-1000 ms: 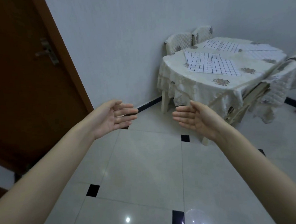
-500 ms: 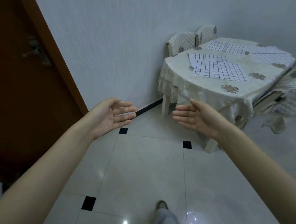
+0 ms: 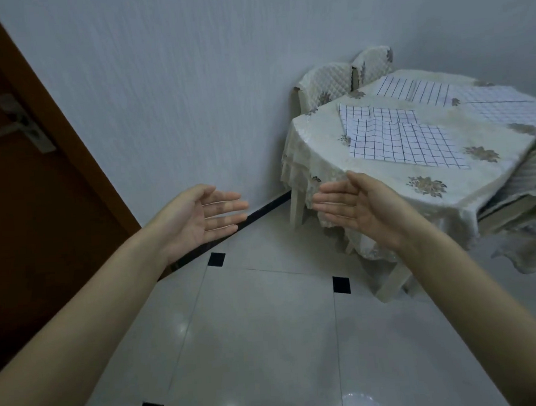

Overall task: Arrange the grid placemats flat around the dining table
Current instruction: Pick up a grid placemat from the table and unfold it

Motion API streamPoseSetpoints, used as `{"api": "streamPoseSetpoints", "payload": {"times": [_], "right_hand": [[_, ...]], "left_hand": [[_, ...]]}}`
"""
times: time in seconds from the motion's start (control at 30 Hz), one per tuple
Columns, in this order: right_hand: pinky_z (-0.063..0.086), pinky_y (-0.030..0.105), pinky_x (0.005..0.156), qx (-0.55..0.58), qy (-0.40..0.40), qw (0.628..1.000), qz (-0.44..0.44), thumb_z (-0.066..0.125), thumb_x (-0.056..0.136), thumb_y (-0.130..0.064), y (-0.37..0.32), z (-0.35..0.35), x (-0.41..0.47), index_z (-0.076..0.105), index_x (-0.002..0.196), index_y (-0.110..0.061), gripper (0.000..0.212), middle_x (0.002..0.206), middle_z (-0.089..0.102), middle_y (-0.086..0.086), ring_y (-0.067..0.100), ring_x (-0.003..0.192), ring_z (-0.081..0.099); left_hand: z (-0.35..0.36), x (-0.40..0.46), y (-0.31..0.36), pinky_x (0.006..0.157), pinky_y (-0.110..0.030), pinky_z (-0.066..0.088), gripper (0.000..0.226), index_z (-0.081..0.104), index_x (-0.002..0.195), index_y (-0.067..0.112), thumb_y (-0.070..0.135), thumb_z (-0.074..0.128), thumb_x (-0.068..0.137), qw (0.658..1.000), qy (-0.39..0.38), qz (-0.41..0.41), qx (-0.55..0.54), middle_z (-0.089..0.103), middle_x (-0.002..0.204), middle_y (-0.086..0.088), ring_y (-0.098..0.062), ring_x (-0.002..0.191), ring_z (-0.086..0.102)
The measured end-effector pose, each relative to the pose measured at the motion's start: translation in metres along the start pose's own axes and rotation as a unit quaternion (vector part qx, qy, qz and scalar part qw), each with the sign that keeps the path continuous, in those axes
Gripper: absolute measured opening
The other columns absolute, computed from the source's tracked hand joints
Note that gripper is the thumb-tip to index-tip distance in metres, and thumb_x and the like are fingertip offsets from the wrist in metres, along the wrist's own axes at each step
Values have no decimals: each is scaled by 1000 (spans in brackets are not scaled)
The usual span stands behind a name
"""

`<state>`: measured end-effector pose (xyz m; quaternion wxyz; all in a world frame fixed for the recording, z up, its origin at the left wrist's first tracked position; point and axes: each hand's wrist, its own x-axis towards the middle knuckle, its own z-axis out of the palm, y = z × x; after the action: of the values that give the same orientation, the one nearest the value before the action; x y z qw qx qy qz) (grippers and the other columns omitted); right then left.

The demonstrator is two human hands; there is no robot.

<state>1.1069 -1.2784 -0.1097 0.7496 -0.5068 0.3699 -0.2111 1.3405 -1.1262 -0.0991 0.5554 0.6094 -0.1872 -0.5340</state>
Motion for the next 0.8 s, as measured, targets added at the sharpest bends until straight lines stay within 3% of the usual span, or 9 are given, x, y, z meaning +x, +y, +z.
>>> {"api": "streamPoseSetpoints", "payload": {"times": [0.2,0.4,0.8], "right_hand": [[52,38,96,1,4,1000,9,33,103,-36,-8,-13,39,66,107,-5,45,111,72,16,27,106,69],[54,36,92,-8,32,999,24,33,103,-36,-11,-11,89,67,105,-7,45,108,73,14,24,103,70],[52,35,93,31,83,996,15,33,103,-32,-46,50,220,66,106,-6,42,109,73,14,24,100,71]], "left_hand": [[-1,44,20,85,-36,57,42,63,117,3,28,34,102,1000,-25,-7,0,73,111,-14,-26,101,71],[-15,104,42,93,-39,53,44,63,117,3,32,33,101,998,-56,-16,16,72,112,-14,-28,105,69],[-92,229,124,94,-40,51,42,66,111,7,33,34,101,993,-104,-22,50,73,111,-11,-26,106,69]]}}
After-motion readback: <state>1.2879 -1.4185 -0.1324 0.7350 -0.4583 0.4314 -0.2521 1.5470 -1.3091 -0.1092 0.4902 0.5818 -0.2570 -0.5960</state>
